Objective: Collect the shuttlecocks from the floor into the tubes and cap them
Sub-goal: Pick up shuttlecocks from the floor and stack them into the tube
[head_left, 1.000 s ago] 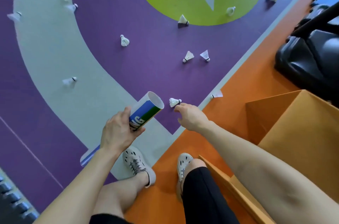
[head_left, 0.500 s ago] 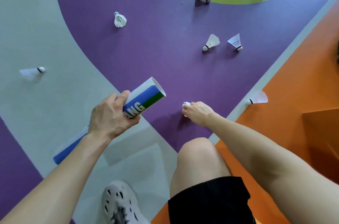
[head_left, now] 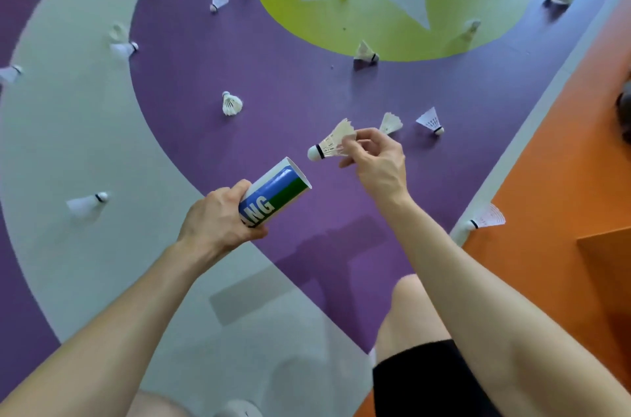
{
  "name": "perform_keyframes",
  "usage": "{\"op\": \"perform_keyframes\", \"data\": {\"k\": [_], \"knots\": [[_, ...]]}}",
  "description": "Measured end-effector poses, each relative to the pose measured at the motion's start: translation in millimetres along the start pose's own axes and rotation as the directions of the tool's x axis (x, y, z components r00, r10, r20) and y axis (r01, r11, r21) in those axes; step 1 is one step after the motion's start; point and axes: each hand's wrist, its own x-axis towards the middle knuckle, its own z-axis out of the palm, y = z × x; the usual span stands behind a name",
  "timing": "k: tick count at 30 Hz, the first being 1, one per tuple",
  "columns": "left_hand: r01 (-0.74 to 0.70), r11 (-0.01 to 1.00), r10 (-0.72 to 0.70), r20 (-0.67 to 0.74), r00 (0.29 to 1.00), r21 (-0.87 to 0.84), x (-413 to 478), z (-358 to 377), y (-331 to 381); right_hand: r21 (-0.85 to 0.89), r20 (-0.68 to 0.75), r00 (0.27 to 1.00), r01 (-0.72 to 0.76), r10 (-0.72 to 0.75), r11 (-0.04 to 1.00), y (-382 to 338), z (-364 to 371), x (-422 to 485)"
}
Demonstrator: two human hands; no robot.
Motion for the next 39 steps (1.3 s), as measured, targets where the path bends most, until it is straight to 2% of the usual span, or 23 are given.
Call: {"op": "perform_keyframes", "data": {"k": [3,5,9,10,13,14,15,18,19,21,24,28,31,34,39], "knots": [[-0.018,0.999,0.019,0.005,1.0,-0.033,14,7,-4,0.018,0.036,0.999,0.018,-0.018,1.0,8,16,-18],[-0.025,0.997,0.028,0.037,0.999,-0.066,24,16,0,-0.027,0.16,0.987,0.013,-0.008,1.0,25,19,-27],[-0.116,0.993,0.118,0.121,0.986,-0.022,35,29,2,-0.307,0.366,0.929,0.062,0.058,0.95,32,11,-32],[-0.156,0.988,0.154,0.132,0.979,0.003,36,30,-1,-0.352,0.439,0.892,0.063,0.106,0.934,30,9,-31],[-0.206,0.979,0.204,0.116,0.972,-0.002,41,27,-7,-0.417,0.647,0.715,0.04,0.266,0.908,26,11,-31],[-0.217,0.976,0.215,0.108,0.971,0.0,43,26,-8,-0.413,0.651,0.711,0.039,0.265,0.91,27,13,-30],[-0.228,0.974,0.225,0.099,0.969,0.016,46,26,-9,-0.375,0.619,0.751,0.021,0.233,0.927,25,14,-29],[-0.228,0.973,0.227,0.035,0.973,0.037,53,28,-14,-0.174,0.4,0.909,-0.05,0.117,0.984,17,5,-12],[-0.22,0.975,0.22,-0.002,0.976,0.023,56,28,-13,-0.168,0.327,0.939,-0.057,0.11,0.984,15,-3,-5],[-0.218,0.974,0.211,-0.121,0.97,-0.053,63,26,-6,-0.3,0.19,0.972,-0.08,0.142,0.95,21,-22,7],[-0.311,0.916,0.246,-0.259,0.934,-0.252,76,25,14,-0.53,0.056,0.98,-0.135,0.193,0.837,40,-45,17],[-0.458,0.813,0.41,-0.205,0.889,-0.359,86,32,32,-0.593,0.056,0.979,-0.124,0.194,0.796,42,-48,34],[-0.488,0.771,0.462,-0.168,0.871,-0.41,96,35,32,-0.695,0.107,0.974,-0.068,0.197,0.716,41,-46,58],[-0.468,0.773,0.427,-0.196,0.883,-0.428,107,34,29,-0.772,0.142,0.959,-0.047,0.244,0.634,44,-50,80],[-0.417,0.842,0.352,-0.238,0.905,-0.342,130,44,45,-0.831,0.085,0.968,-0.062,0.236,0.552,77,-58,127]]}}
